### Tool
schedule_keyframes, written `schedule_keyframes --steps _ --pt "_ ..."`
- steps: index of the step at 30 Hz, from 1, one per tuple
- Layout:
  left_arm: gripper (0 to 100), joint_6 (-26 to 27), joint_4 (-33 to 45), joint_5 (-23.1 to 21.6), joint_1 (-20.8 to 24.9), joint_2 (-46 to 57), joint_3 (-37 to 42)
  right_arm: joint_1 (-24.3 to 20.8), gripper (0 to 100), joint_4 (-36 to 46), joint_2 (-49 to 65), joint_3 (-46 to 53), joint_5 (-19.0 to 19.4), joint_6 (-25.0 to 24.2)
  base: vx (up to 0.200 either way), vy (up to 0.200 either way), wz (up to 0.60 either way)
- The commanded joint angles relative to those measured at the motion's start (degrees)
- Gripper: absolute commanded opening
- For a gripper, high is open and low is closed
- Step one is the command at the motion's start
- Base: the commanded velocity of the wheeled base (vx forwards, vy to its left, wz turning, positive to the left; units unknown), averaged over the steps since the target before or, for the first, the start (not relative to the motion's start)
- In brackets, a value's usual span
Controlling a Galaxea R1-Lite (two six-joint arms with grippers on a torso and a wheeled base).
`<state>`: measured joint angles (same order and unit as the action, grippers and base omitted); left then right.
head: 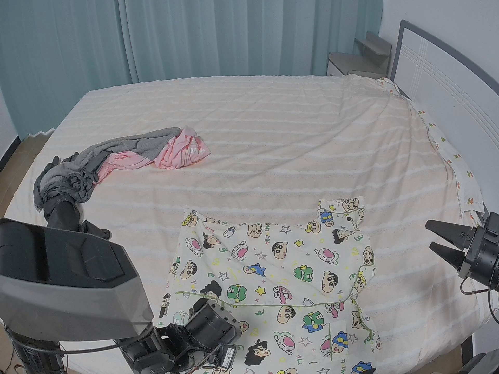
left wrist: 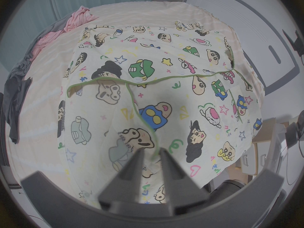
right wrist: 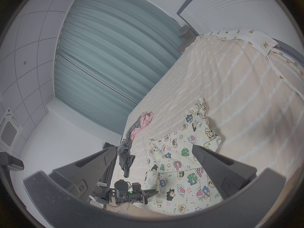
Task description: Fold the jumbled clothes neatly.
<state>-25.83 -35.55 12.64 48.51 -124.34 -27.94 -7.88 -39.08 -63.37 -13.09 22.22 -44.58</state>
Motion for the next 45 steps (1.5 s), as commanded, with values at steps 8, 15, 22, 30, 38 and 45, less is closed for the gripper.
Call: schedule_keyframes --steps 8,15,22,30,38,45 --pt "0 1.1 0.1 2.7 -1.9 2.0 0.9 0.0 100 0.0 0.0 0.4 0.4 0.0 0.000 0.000 0.00" --pt "0 3.0 0.3 2.7 -5.3 8.8 3.2 0.0 100 0.0 0.0 0.5 0.4 0.0 0.000 0.000 0.00" --pt "0 5.9 0.0 2.2 -12.8 11.8 5.7 0.1 100 0.0 -0.1 0.6 0.4 0.0 0.000 0.000 0.00" --pt "0 6.3 -0.3 -1.8 -18.2 11.7 5.5 0.1 100 0.0 -0.1 0.7 0.4 0.0 0.000 0.000 0.00" --pt "0 7.9 -4.8 -5.1 -22.3 10.0 5.1 0.1 100 0.0 -0.1 0.8 0.4 0.0 0.000 0.000 0.00" --pt "0 11.4 -12.9 -7.6 -25.9 6.2 5.4 0.2 100 0.0 0.1 1.1 0.3 0.0 0.000 0.000 0.00"
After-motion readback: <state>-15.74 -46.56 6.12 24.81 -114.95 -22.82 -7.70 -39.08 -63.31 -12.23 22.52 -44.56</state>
